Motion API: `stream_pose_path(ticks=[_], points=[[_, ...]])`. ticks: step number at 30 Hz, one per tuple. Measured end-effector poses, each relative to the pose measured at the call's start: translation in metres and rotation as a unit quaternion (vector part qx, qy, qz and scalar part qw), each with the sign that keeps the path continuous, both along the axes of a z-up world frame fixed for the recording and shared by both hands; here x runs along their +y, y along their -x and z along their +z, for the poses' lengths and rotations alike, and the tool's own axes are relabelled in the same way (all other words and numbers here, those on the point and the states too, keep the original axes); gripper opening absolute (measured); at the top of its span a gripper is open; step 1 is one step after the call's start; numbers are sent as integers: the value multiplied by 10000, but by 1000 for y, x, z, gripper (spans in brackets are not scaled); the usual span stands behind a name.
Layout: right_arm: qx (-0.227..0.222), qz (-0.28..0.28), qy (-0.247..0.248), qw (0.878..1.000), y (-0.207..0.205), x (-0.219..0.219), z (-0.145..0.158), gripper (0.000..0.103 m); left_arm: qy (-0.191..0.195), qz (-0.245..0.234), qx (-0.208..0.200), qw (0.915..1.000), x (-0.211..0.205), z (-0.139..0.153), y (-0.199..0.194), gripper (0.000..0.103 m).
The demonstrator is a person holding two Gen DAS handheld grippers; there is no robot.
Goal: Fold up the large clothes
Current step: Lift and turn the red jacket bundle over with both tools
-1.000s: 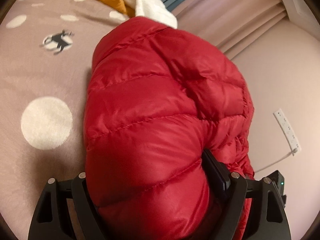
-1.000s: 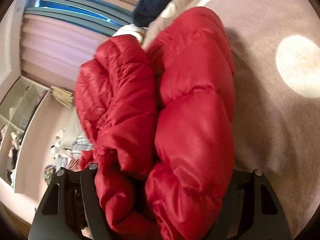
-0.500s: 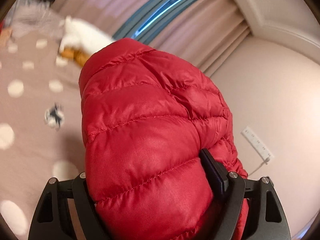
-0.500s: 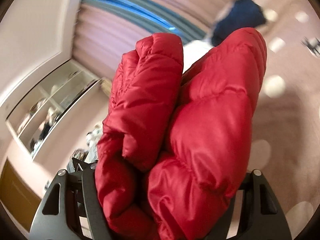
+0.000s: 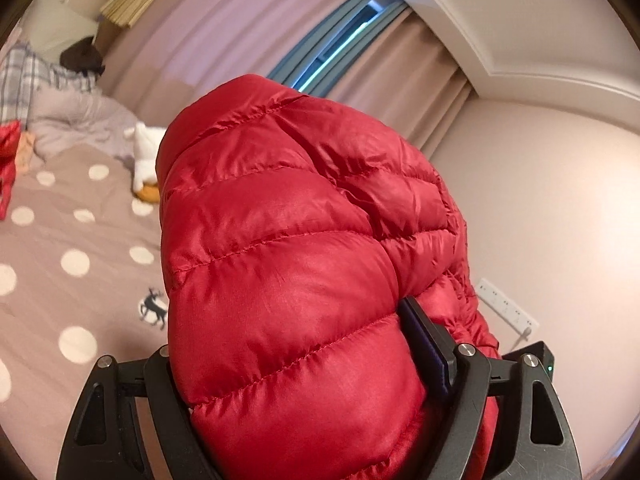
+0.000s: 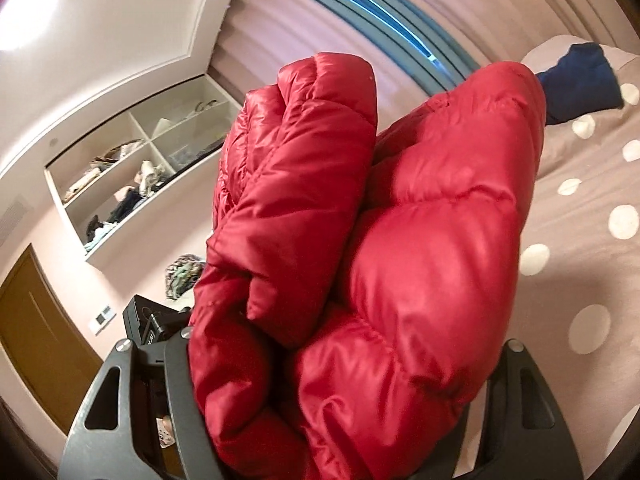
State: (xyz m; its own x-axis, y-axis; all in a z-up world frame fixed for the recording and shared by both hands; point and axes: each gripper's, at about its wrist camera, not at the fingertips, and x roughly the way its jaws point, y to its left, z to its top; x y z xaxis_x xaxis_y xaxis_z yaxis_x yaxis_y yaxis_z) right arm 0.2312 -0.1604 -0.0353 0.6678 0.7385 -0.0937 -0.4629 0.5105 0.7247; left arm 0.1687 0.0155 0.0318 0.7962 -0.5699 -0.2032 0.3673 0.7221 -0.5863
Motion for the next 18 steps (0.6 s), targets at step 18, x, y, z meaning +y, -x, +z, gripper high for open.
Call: stream_pose_path(ticks=[18], points=[[623, -681, 953, 9912, -121, 12, -110, 68, -125, 55, 580, 9982, 0, -142, -164, 82]])
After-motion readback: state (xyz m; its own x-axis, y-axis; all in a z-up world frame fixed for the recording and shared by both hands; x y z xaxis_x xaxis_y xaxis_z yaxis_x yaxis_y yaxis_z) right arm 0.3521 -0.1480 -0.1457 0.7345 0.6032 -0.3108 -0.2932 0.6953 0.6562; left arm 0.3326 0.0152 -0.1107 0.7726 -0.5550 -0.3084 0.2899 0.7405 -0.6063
